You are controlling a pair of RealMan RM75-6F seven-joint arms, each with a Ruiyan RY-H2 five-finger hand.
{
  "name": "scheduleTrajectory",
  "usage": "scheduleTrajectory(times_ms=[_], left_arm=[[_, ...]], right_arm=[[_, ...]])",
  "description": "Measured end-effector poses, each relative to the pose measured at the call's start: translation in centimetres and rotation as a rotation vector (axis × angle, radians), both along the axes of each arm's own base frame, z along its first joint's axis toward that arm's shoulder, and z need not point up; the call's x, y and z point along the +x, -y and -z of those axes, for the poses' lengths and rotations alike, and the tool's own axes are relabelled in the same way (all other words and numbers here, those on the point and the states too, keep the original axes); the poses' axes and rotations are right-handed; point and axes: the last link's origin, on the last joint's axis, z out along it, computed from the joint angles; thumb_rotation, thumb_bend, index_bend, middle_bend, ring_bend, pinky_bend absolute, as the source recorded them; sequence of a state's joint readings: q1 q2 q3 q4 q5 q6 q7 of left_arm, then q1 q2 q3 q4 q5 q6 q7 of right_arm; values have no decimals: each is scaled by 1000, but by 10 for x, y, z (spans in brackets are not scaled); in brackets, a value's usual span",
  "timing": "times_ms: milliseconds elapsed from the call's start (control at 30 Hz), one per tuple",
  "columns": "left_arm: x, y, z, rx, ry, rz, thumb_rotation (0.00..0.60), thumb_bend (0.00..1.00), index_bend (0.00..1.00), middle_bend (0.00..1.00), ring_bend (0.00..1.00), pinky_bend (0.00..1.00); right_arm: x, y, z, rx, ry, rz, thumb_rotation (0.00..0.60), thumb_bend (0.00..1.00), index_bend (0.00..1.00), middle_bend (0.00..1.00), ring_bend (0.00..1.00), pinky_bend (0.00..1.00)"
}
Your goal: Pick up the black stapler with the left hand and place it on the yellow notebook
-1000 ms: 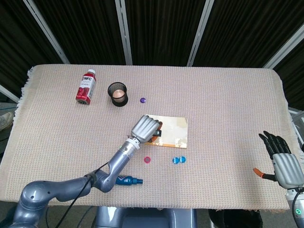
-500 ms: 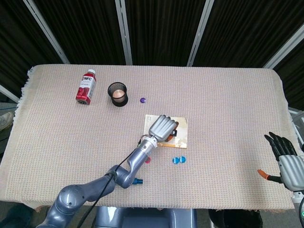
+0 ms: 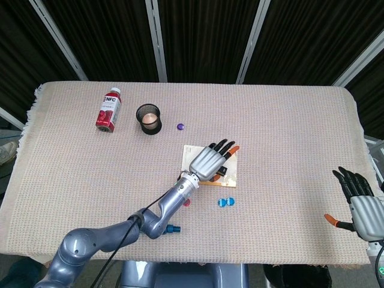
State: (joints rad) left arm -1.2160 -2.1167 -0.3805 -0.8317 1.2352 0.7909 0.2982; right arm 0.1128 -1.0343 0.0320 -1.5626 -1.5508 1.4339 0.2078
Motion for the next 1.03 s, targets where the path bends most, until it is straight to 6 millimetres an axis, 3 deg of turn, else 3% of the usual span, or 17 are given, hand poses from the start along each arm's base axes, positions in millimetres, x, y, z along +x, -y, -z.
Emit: scheduleTrajectory(times_ms=[200,333,600,867,1033], left_arm=[[-16,27,-38,47,-13,66,600,234,0,0,0,180],[-46,55,-76,117,-44,67,600,235,0,0,0,168],[-168,116,-163,299,-198,-140,600,240,0,0,0,166],[-246,176,-196,423,-277,-292,600,255,0,0,0,159],[-275,186,-198,440,-259,-350,600,259,0,0,0,169]], right_arm=[[2,0,3,3,-11,-4,600,84,0,0,0,0],[4,0,5,1,-16,-9,600,84,0,0,0,0],[6,5,11,14,-32,-6,600,84,0,0,0,0],[8,4,15,18,-48,-6,600,84,0,0,0,0],[9,5,18,20,-60,-6,600,85,0,0,0,0]])
